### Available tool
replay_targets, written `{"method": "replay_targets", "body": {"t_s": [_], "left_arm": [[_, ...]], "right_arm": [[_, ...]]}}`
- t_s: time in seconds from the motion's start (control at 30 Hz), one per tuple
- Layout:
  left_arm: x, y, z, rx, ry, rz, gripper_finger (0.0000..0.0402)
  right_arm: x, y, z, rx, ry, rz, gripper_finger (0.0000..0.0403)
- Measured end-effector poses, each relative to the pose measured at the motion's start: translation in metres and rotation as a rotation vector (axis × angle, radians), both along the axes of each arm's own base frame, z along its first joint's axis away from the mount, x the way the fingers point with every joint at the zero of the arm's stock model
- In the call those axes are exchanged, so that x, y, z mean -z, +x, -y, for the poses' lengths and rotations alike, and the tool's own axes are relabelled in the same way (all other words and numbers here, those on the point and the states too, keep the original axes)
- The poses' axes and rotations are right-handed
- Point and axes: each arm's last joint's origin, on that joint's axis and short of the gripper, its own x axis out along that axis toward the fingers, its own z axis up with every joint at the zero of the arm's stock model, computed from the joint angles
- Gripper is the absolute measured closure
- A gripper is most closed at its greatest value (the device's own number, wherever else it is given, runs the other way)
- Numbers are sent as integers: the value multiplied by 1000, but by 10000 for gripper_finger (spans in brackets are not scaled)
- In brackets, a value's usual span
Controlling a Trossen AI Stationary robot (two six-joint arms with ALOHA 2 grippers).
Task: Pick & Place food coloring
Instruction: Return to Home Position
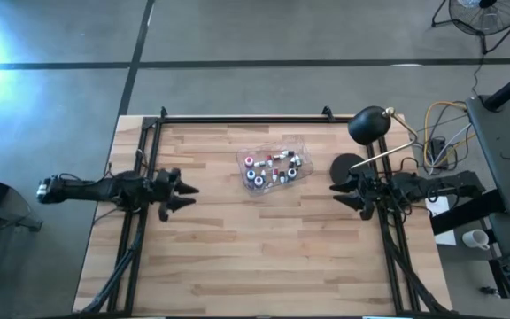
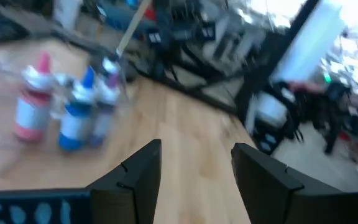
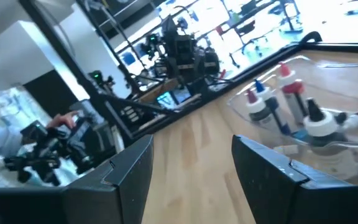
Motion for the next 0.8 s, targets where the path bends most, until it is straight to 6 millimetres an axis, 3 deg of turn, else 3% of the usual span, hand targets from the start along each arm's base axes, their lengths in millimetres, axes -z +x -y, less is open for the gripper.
{"method": "replay_targets", "body": {"t_s": [0.17,0.33,0.8], "left_arm": [[-11,-8,-14,-144,2,139,232],[-14,-9,-24,-259,10,167,232],[-13,-9,-22,-249,8,163,232]], "right_arm": [[0,1,6,58,-1,-2,193],[0,1,8,85,-1,-2,193],[0,1,8,83,-1,-2,193]]}}
